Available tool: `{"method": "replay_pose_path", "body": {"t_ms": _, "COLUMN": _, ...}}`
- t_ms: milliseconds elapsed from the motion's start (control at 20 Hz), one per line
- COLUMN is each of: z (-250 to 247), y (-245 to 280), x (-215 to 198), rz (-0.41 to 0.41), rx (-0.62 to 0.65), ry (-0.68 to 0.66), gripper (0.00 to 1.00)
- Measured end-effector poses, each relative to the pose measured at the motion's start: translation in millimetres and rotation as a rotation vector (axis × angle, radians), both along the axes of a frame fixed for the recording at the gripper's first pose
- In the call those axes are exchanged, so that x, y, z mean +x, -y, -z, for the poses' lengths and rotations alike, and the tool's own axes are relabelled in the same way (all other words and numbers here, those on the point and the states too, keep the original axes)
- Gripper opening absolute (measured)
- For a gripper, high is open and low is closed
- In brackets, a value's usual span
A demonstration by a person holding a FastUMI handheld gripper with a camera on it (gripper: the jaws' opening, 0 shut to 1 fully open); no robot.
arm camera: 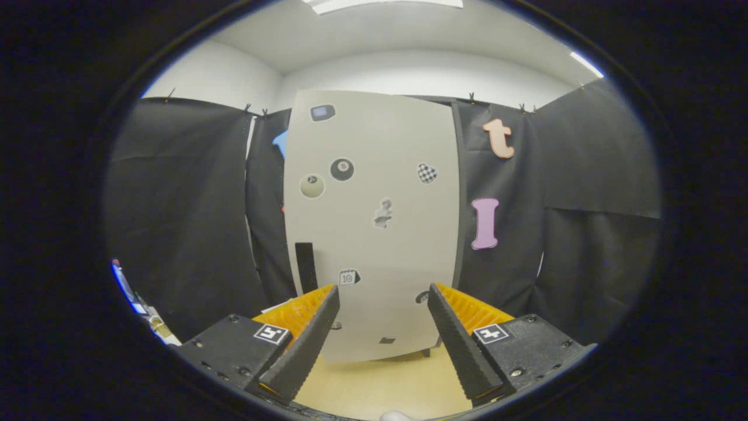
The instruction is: Open the shoe cabinet door, grab the shoes and put them into the shoe cabinet, then close the shoe cabinet door.
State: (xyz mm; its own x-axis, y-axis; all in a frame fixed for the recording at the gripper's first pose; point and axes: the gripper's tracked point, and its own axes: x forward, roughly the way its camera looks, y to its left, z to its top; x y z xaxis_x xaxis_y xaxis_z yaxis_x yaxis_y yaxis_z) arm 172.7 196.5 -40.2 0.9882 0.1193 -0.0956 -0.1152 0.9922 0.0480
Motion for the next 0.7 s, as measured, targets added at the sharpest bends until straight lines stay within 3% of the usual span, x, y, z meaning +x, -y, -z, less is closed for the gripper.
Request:
{"method": "replay_pose_path", "body": {"t_ms": 300, "z": -12.1, "y": 28.0, "x": -10.7, "rz": 0.058, "rx": 0.010, "ry": 0.020, "gripper": 1.00}}
{"method": "replay_pose_path", "body": {"t_ms": 700, "z": -17.1, "y": 27.3, "x": -13.9, "rz": 0.059, "rx": -0.015, "ry": 0.027, "gripper": 1.00}}
